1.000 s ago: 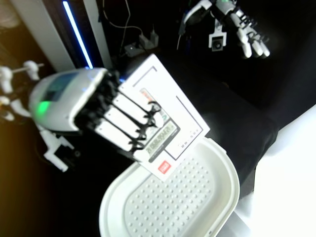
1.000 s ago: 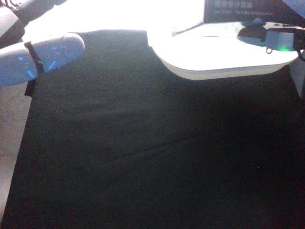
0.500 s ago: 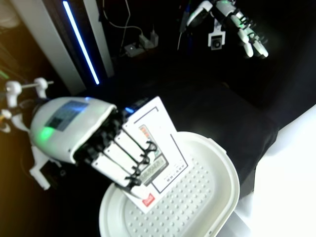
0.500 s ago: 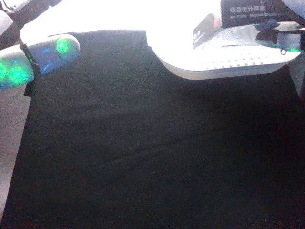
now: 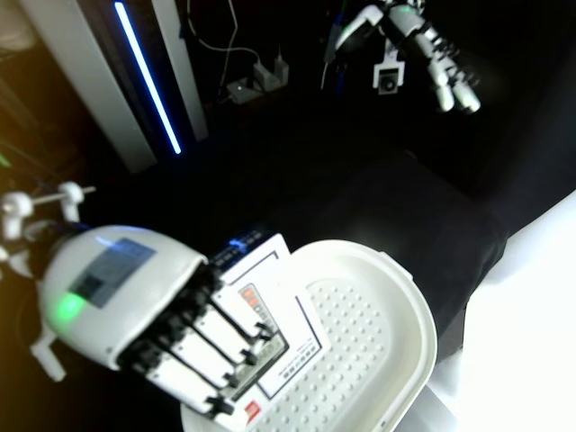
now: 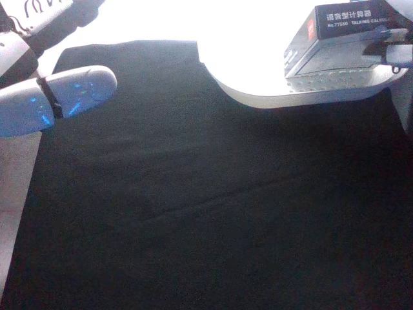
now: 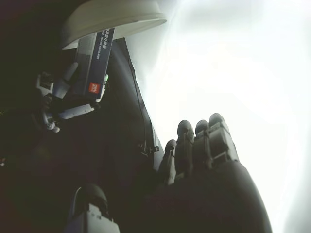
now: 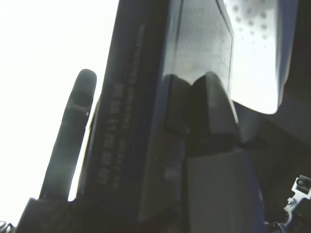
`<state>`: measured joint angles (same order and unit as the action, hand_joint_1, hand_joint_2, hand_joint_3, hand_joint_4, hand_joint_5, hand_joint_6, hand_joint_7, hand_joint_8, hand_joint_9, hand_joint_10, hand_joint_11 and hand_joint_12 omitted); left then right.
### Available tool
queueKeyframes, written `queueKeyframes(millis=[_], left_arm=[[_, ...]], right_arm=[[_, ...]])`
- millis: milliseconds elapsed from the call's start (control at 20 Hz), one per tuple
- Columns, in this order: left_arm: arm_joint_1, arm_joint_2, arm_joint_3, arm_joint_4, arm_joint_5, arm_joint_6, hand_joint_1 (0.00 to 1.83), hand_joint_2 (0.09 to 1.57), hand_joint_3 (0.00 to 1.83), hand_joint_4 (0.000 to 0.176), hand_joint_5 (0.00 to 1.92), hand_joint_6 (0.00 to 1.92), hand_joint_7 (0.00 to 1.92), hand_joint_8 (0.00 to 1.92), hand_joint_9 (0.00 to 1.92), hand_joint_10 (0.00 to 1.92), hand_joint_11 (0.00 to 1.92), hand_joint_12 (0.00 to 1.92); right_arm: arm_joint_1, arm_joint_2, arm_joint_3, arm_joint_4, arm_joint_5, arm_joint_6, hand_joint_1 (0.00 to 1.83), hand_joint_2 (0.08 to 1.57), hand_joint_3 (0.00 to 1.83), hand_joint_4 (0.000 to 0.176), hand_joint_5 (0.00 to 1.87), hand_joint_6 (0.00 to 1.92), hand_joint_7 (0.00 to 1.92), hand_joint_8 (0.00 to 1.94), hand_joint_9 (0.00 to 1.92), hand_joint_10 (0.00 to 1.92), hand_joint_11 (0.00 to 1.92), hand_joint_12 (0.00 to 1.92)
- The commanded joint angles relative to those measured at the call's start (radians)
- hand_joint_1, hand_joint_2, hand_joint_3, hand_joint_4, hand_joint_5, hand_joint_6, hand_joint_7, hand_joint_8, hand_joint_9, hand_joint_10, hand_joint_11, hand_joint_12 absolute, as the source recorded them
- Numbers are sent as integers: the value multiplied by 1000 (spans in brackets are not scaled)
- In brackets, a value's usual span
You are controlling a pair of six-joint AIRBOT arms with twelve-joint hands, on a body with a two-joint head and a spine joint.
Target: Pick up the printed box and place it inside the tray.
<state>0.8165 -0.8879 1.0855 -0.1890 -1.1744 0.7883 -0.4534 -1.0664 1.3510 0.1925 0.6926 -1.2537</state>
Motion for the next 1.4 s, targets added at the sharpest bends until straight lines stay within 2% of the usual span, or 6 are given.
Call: queueKeyframes(millis=[0,100,250,750,1050,1350], left_arm=[[-6,2,2,-19,-133,-9,0,961,0,139,0,0,188,10,13,5,0,0],[-4,-2,2,-21,-135,-10,0,963,0,143,0,0,189,9,13,5,0,0],[-3,-7,4,-27,-135,-10,0,967,2,135,0,0,172,1,1,0,0,0],[12,-25,8,-40,-140,-13,0,1001,7,119,8,3,352,23,126,26,0,0],[23,-33,9,-52,-152,-20,0,998,3,119,0,0,306,0,102,11,0,0],[40,-37,9,-68,-168,-27,0,991,0,125,0,0,284,0,75,2,0,0]], right_arm=[[18,6,10,9,115,-4,1373,1143,1,0,855,961,977,1035,830,1397,748,1367],[18,4,10,18,114,-4,1156,1014,0,0,595,365,674,412,585,757,400,1276],[18,4,7,18,113,-4,803,748,0,170,13,2,16,3,15,20,7,181],[18,4,-10,18,113,35,654,598,0,176,0,0,0,0,0,0,0,0],[-15,-80,223,-194,189,822,604,601,0,176,0,0,0,0,0,0,0,0],[-44,-112,275,-179,222,902,654,619,4,176,0,0,0,0,0,0,0,0]])
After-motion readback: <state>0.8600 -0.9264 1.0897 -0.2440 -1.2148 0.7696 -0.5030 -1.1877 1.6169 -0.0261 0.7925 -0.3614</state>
